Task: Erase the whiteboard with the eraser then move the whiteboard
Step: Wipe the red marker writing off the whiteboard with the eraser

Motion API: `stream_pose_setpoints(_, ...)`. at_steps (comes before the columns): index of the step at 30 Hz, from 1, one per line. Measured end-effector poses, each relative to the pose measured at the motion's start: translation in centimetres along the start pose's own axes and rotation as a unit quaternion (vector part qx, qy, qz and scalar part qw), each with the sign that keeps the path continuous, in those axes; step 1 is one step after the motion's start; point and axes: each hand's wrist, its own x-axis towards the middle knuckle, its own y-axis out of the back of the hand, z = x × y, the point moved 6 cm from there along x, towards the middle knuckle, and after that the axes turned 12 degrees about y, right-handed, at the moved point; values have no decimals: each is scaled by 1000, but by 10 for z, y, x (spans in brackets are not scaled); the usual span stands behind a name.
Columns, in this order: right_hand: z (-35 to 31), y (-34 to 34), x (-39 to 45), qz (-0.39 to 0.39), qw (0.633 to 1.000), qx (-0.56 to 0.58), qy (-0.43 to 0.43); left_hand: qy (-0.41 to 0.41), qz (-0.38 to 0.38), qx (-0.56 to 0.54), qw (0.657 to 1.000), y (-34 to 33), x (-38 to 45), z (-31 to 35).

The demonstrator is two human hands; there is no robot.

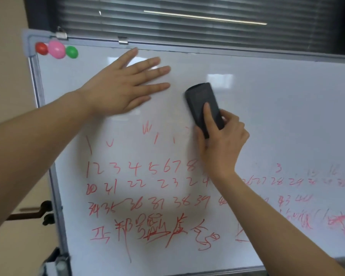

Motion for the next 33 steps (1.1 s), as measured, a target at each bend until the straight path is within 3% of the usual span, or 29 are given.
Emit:
stream_pose_setpoints(8, -60, -16, -55, -42, 978, 9, 203, 10, 16, -8, 1000, -4, 0, 4)
stream_pose_setpoints(15, -55, -14, -51, -79, 928, -6, 363, 13, 19, -4, 1000, -6, 0, 5)
stream_pose_setpoints(17, -41, -12, -31, -69, 942, -21, 327, 12, 21, -3, 1000, -7, 0, 5)
stream_pose_setpoints(22, -1, -4, 13, -20, 990, -67, 124, 10, 16, -4, 1000, -6, 0, 5)
stream_pose_setpoints(27, 14, -1, 21, 18, 992, -49, -111, 7, 8, -1, 1000, -4, -1, 5)
stream_pose_setpoints(30, 0, -4, 21, 43, 986, -20, -160, 15, 7, 1, 1000, -4, -5, 1)
stream_pose_setpoints(33, -19, -9, 18, 34, 991, 5, -131, 30, 9, 1, 1000, -3, -12, -3)
